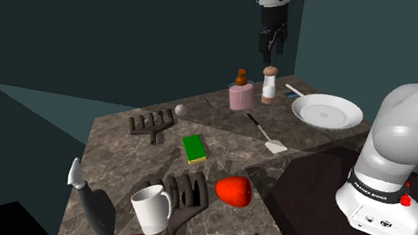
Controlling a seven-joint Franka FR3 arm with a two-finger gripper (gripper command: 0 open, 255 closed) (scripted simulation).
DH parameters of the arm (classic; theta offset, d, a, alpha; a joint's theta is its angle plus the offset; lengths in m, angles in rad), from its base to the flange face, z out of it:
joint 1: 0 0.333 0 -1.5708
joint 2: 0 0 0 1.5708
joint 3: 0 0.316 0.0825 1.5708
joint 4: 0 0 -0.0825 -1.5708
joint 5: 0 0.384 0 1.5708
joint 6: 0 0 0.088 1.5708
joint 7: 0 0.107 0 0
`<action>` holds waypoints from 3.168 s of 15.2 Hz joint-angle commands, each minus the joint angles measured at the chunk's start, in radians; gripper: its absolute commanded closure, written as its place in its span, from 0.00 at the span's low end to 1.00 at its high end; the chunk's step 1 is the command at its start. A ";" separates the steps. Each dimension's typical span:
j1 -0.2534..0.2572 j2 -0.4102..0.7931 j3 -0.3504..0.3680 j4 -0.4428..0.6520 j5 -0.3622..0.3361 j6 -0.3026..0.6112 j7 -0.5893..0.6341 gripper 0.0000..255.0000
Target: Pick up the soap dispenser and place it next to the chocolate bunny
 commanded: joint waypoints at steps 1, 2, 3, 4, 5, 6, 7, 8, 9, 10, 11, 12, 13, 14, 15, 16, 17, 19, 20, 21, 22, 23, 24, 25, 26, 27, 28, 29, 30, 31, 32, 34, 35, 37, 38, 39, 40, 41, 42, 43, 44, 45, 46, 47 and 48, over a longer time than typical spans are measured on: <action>-0.005 0.067 -0.020 0.026 -0.003 0.046 -0.015 0.00; -0.006 0.101 -0.029 0.041 -0.002 0.067 -0.022 0.00; -0.008 0.136 -0.037 0.058 -0.001 0.088 -0.030 0.00; -0.009 0.172 -0.046 0.076 0.001 0.107 -0.037 0.00; -0.011 0.207 -0.055 0.095 0.005 0.126 -0.045 0.00; -0.012 0.243 -0.063 0.115 0.008 0.143 -0.053 0.00; -0.014 0.280 -0.071 0.137 0.013 0.159 -0.061 0.00; -0.015 0.316 -0.079 0.160 0.019 0.175 -0.070 0.00; -0.017 0.353 -0.086 0.184 0.025 0.189 -0.079 0.00; -0.020 0.390 -0.093 0.210 0.033 0.202 -0.088 0.00; -0.022 0.428 -0.100 0.237 0.041 0.213 -0.097 0.00; -0.026 0.466 -0.106 0.265 0.050 0.224 -0.106 0.00; -0.029 0.504 -0.111 0.295 0.059 0.233 -0.116 0.00; -0.034 0.542 -0.116 0.326 0.070 0.241 -0.126 0.00; -0.038 0.581 -0.121 0.358 0.080 0.248 -0.135 0.00; -0.044 0.619 -0.124 0.392 0.092 0.253 -0.145 0.00; -0.050 0.659 -0.127 0.428 0.103 0.257 -0.154 0.00; -0.064 0.738 -0.132 0.504 0.127 0.261 -0.172 0.00; -0.068 0.760 -0.132 0.527 0.133 0.261 -0.177 0.00; -0.069 0.763 -0.132 0.517 0.134 0.273 -0.177 0.00; -0.069 0.766 -0.131 0.508 0.135 0.286 -0.178 0.00; -0.070 0.770 -0.131 0.499 0.136 0.298 -0.179 0.00; -0.070 0.774 -0.131 0.490 0.137 0.310 -0.179 0.00; -0.070 0.777 -0.131 0.481 0.139 0.323 -0.180 0.00; -0.071 0.781 -0.130 0.473 0.140 0.335 -0.181 0.00; -0.071 0.786 -0.130 0.465 0.141 0.347 -0.182 0.00; -0.071 0.788 -0.130 0.460 0.142 0.354 -0.182 0.00; -0.071 0.788 -0.130 0.460 0.142 0.354 -0.182 0.00; -0.071 0.788 -0.130 0.460 0.142 0.354 -0.182 0.00; -0.071 0.788 -0.130 0.460 0.142 0.354 -0.182 0.00; -0.071 0.788 -0.130 0.460 0.142 0.354 -0.182 0.00; -0.071 0.788 -0.130 0.460 0.142 0.354 -0.182 0.00; -0.071 0.788 -0.130 0.460 0.142 0.354 -0.182 0.00; -0.071 0.788 -0.130 0.460 0.142 0.354 -0.182 1.00; -0.071 0.788 -0.130 0.460 0.142 0.354 -0.182 1.00; -0.071 0.788 -0.130 0.461 0.142 0.354 -0.182 1.00; -0.071 0.788 -0.130 0.461 0.142 0.354 -0.182 1.00; -0.071 0.788 -0.130 0.460 0.142 0.354 -0.182 1.00; -0.071 0.788 -0.130 0.460 0.142 0.354 -0.182 1.00; -0.071 0.788 -0.130 0.461 0.142 0.354 -0.182 1.00; -0.071 0.788 -0.130 0.461 0.142 0.354 -0.182 1.00; -0.071 0.788 -0.130 0.460 0.142 0.354 -0.182 1.00; -0.071 0.784 -0.130 0.468 0.140 0.342 -0.182 1.00; -0.071 0.779 -0.131 0.476 0.139 0.330 -0.181 1.00; -0.071 0.775 -0.131 0.485 0.138 0.318 -0.181 1.00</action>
